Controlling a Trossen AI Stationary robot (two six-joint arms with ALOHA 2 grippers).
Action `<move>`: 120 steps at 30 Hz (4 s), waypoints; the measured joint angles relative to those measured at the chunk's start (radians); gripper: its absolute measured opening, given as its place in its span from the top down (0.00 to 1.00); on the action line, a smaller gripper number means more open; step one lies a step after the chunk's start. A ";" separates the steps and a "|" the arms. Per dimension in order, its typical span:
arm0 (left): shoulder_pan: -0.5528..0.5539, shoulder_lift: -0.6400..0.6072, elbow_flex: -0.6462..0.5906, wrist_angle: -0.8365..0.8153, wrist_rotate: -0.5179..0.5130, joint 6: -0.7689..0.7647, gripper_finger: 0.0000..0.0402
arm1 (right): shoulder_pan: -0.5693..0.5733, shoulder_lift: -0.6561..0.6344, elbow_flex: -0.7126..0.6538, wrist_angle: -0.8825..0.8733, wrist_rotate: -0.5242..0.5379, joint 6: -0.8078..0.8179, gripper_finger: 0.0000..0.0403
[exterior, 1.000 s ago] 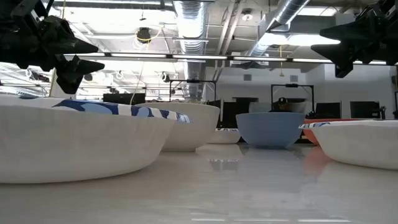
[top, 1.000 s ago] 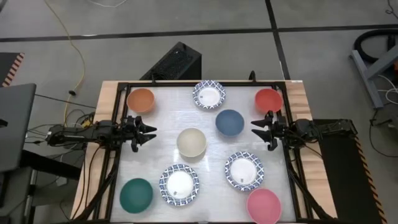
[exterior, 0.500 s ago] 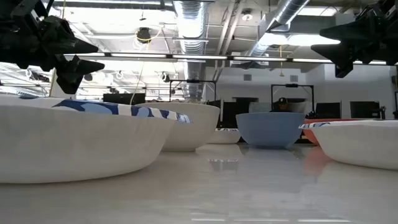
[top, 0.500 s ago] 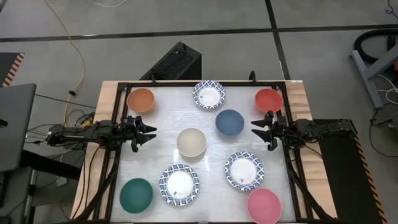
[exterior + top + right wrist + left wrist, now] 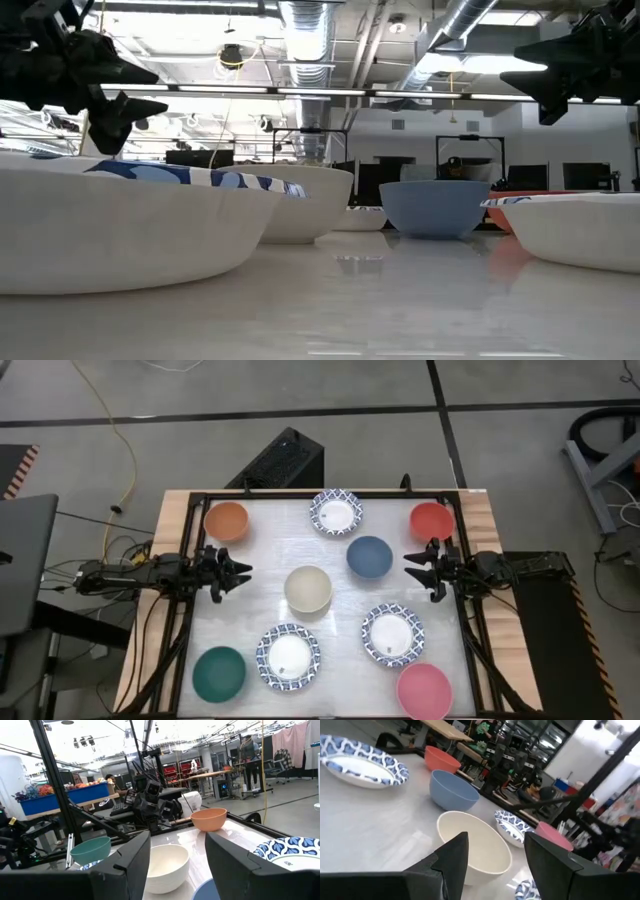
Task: Nest bowls inside each other
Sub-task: Stack the right white and blue bowl on the top white and blue bowl
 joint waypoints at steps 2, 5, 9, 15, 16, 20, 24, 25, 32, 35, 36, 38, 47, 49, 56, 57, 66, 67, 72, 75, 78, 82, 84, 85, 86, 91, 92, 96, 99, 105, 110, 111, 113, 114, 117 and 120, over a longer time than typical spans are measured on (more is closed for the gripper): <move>0.000 0.000 0.000 0.006 -0.046 -0.008 0.54 | 0.000 0.000 0.000 0.000 0.000 0.000 0.48; 0.000 0.000 0.000 0.020 -0.127 -0.022 0.54 | -0.001 0.000 0.000 0.001 0.011 -0.019 0.48; 0.000 0.000 0.003 0.023 -0.189 -0.059 0.54 | -0.002 0.000 0.000 0.001 0.031 -0.058 0.48; 0.000 0.000 0.016 0.058 -0.268 -0.259 0.54 | 0.002 0.000 0.000 0.011 0.031 0.229 0.48; 0.000 0.000 0.016 0.064 -0.251 -0.282 0.54 | 0.001 0.000 0.000 0.006 0.039 0.292 0.48; 0.000 0.000 0.017 0.127 -0.143 -0.336 0.54 | -0.003 0.001 0.000 0.016 0.060 0.440 0.48; 0.000 0.000 0.019 0.272 -0.079 -0.340 0.54 | -0.002 0.001 0.000 0.109 0.085 0.444 0.48; 0.000 0.000 0.020 0.311 -0.074 -0.340 0.54 | -0.002 0.001 0.001 0.145 0.101 0.438 0.48; 0.000 0.010 0.135 0.325 -0.059 -0.312 0.54 | -0.001 0.002 0.082 0.197 0.136 0.384 0.48; 0.000 0.056 0.250 0.254 -0.024 -0.260 0.54 | 0.010 0.025 0.152 0.161 0.120 0.383 0.48; 0.000 0.081 0.296 0.227 -0.011 -0.240 0.54 | 0.015 0.039 0.182 0.136 0.113 0.383 0.48; 0.000 0.136 0.391 0.155 0.012 -0.197 0.54 | 0.026 0.078 0.248 0.058 0.101 0.383 0.48; 0.000 0.465 0.883 -0.397 0.223 -0.161 0.54 | 0.111 0.454 0.626 -0.346 -0.094 0.447 0.48; 0.000 0.532 0.977 -0.520 0.258 -0.135 0.54 | 0.137 0.553 0.732 -0.540 -0.114 0.491 0.49; 0.000 0.661 1.165 -0.700 0.308 -0.029 0.54 | 0.190 0.844 0.968 -1.048 -0.200 0.684 0.51; 0.000 0.665 1.171 -0.707 0.308 -0.022 0.54 | 0.192 0.874 0.976 -1.092 -0.217 0.720 0.51; 0.000 0.668 1.174 -0.784 0.288 0.003 0.54 | 0.189 1.091 0.977 -1.327 -0.346 0.814 0.41; 0.000 0.668 1.174 -0.787 0.288 0.006 0.53 | 0.185 1.101 0.977 -1.322 -0.342 0.803 0.39; 0.000 0.669 1.174 -0.801 0.271 0.029 0.48 | 0.151 1.133 0.977 -1.307 -0.309 0.755 0.32; 0.000 0.669 1.174 -0.803 0.271 0.029 0.44 | 0.122 1.136 0.954 -1.295 -0.290 0.726 0.31; 0.000 0.671 1.172 -0.804 0.271 0.029 0.40 | 0.086 1.133 0.889 -1.228 -0.293 0.705 0.31; 0.000 0.672 1.144 -0.818 0.271 0.026 0.36 | 0.062 1.133 0.795 -1.139 -0.313 0.696 0.31; 0.000 0.672 1.115 -0.823 0.271 0.013 0.36 | 0.063 1.132 0.756 -1.090 -0.315 0.694 0.31; 0.000 0.672 1.100 -0.824 0.271 0.005 0.36 | 0.064 1.132 0.739 -1.069 -0.315 0.694 0.31; 0.000 0.672 1.087 -0.826 0.271 -0.002 0.36 | 0.065 1.132 0.724 -1.053 -0.315 0.694 0.31; 0.000 0.673 1.022 -0.826 0.271 -0.029 0.36 | 0.066 1.133 0.655 -0.958 -0.317 0.690 0.31; 0.000 0.675 1.012 -0.826 0.270 -0.031 0.36 | 0.066 1.134 0.644 -0.943 -0.317 0.684 0.31; 0.000 0.680 0.976 -0.820 0.270 -0.049 0.36 | 0.066 1.142 0.600 -0.887 -0.331 0.681 0.31; 0.000 0.682 0.953 -0.824 0.273 -0.053 0.36 | 0.066 1.158 0.581 -0.874 -0.343 0.663 0.31; 0.000 0.683 0.948 -0.823 0.247 -0.033 0.36 | 0.066 1.206 0.568 -0.834 -0.348 0.646 0.36; 0.000 0.682 0.948 -0.824 0.206 -0.032 0.36 | 0.066 1.230 0.568 -0.832 -0.408 0.672 0.64; 0.000 0.682 0.948 -0.824 0.197 -0.032 0.36 | 0.066 1.228 0.568 -0.828 -0.429 0.672 0.73; 0.000 0.682 0.948 -0.824 0.182 -0.024 0.36 | 0.065 1.216 0.568 -0.823 -0.471 0.676 0.89; 0.000 0.682 0.948 -0.824 0.175 -0.021 0.36 | 0.065 1.210 0.569 -0.817 -0.487 0.679 0.94; 0.000 0.682 0.948 -0.824 0.161 -0.007 0.36 | 0.066 1.194 0.569 -0.826 -0.505 0.718 0.95; 0.000 0.682 0.948 -0.826 0.141 -0.006 0.36 | 0.065 1.175 0.597 -0.833 -0.506 0.731 0.96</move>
